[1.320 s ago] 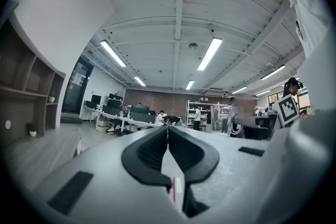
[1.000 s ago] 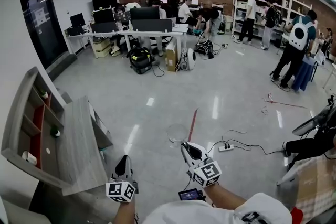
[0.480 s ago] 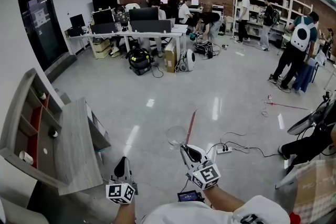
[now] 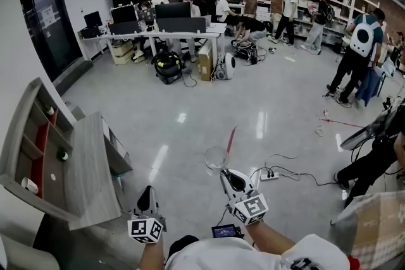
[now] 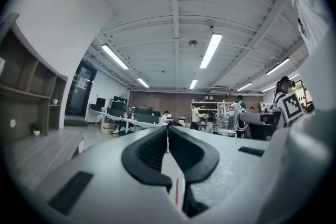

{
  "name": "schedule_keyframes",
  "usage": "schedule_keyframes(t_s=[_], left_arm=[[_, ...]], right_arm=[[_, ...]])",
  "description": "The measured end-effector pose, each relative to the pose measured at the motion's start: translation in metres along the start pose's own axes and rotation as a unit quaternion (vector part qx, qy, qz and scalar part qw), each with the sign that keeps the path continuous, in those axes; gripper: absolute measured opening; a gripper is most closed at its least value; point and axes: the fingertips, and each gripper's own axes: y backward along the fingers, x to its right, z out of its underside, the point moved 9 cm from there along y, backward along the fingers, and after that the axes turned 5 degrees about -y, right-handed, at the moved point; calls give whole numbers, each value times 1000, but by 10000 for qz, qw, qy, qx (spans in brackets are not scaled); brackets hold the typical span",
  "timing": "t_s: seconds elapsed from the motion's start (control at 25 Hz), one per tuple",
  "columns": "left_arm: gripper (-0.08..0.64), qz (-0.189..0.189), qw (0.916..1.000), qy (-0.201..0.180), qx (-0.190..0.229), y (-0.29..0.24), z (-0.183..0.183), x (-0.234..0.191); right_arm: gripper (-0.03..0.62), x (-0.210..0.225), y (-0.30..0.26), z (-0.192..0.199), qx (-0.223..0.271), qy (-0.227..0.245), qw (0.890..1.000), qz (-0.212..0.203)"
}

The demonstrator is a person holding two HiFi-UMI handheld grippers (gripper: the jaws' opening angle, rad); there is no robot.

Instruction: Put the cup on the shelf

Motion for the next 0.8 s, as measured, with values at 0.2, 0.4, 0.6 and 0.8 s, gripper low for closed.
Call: schedule_keyframes(t_s=[0.2, 0.4, 0.6, 0.8], left_arm=[[15, 8, 10000, 7, 23, -7, 1, 0], [15, -34, 10000, 44, 31, -23, 5, -10], [15, -27, 9999, 108, 59, -52, 13, -28], [15, 18, 9998, 170, 100, -95, 22, -59]], right_arm=[[46, 4, -3, 4, -8, -80, 10000, 28], [46, 12, -20, 7, -48, -96, 9999, 12], [46, 23, -51, 14, -46, -88, 9999, -17], [46, 35, -100, 22, -62, -69, 9999, -75]])
